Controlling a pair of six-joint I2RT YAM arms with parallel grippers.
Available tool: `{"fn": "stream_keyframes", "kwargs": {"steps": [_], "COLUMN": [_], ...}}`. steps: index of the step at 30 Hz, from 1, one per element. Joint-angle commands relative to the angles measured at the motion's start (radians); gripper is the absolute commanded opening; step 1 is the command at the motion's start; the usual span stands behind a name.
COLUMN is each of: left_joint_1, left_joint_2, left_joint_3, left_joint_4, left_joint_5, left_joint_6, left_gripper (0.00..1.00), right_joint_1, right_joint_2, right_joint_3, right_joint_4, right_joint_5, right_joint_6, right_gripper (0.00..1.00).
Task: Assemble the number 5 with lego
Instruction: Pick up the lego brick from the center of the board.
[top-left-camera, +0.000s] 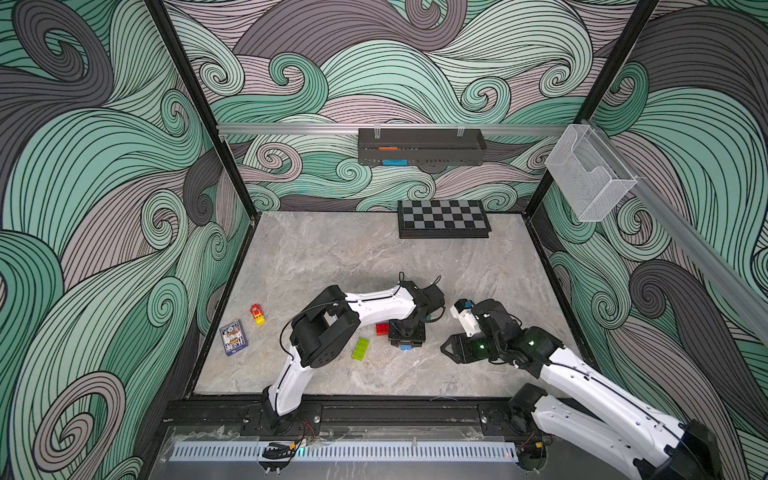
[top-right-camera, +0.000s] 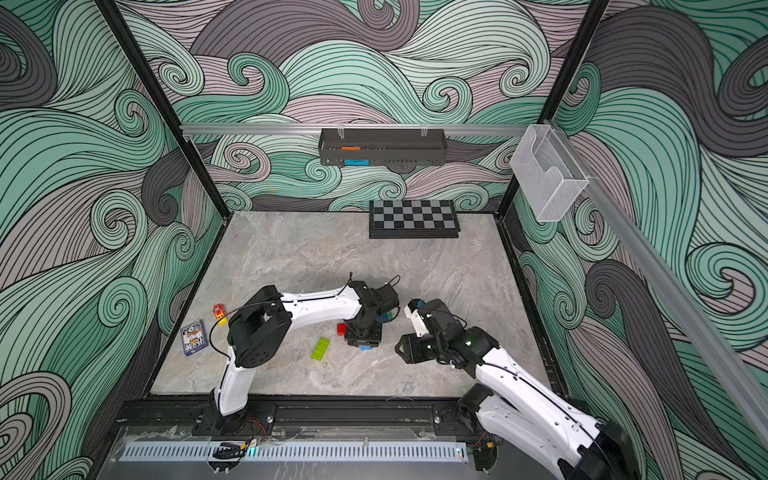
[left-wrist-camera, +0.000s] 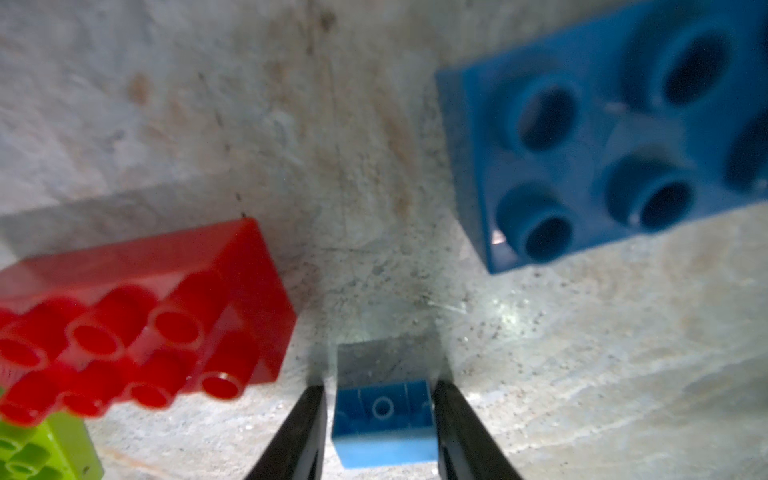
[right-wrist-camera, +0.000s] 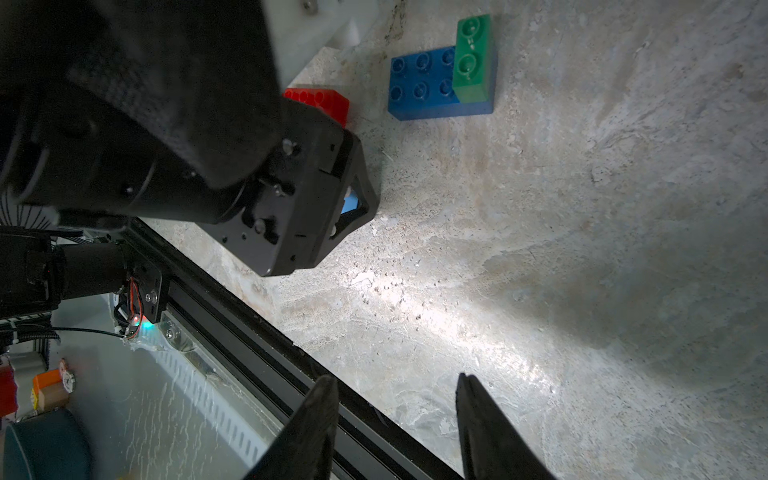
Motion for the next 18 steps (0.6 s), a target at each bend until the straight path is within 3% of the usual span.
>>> {"fn": "stream_keyframes", "kwargs": {"steps": [1, 18], "left_joint_1": [-0.008, -0.003], "left_joint_2": [0.005, 0.035], "left_joint_3": [0.017, 0.055], "left_joint_4": [-0.037, -0.037], "left_joint_5": [-0.009, -0.001], "left_joint_6": [0.013, 0.028], "left_gripper": [0.45, 0.44], "right_joint_1": [-0.006, -0.007], "right_joint_2": [0.002, 0.001], "right_joint_3": [-0.009, -0.009], "right_joint_4": [0.014, 0.014], "right_joint_5": [-0.019, -0.019], "right_joint_6": [-0.012, -0.013], "right_gripper": [0.5, 0.5]}}
